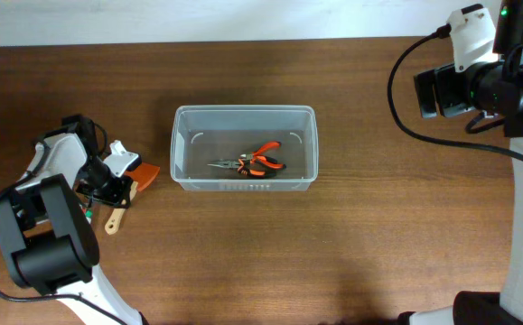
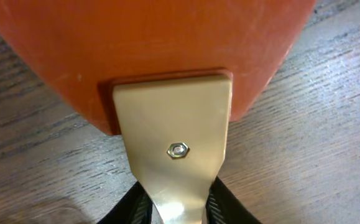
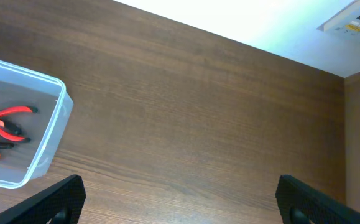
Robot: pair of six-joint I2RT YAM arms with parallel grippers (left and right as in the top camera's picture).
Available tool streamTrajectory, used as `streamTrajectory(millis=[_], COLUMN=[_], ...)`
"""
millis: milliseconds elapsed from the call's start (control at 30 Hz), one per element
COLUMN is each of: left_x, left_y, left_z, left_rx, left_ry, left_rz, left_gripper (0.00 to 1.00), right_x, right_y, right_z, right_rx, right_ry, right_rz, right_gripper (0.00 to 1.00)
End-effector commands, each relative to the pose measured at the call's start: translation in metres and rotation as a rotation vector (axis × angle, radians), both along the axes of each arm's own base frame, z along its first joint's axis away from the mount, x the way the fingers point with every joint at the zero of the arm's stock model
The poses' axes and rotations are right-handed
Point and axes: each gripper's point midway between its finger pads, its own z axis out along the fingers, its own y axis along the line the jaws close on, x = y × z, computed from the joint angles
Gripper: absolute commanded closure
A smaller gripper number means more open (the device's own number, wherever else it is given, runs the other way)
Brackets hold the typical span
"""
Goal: Pack container
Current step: 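Lower the left gripper and close it on the scraper's wooden handle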
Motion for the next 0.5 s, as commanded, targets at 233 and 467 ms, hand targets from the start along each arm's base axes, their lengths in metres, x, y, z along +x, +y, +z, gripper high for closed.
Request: streamTrajectory(millis=[233,467], left_x=[-0.006,-0.005], left_y=[0.036,0.036], left_z=[-0.012,-0.013], left_rx=[0.206,0.207], left_ry=[0.051,0.048], left_rz=[0.045,0.047], left_gripper=[0.75,0.74], right_x=[0.000,0.000], right_y=[-0.004,-0.004], right_z=[-0.002,-0.002], right_rx=[-0.003,-0.003], right_ry=[0.005,0.005], right_rz=[-0.021,-0.021], right_gripper=[0.01,0.01])
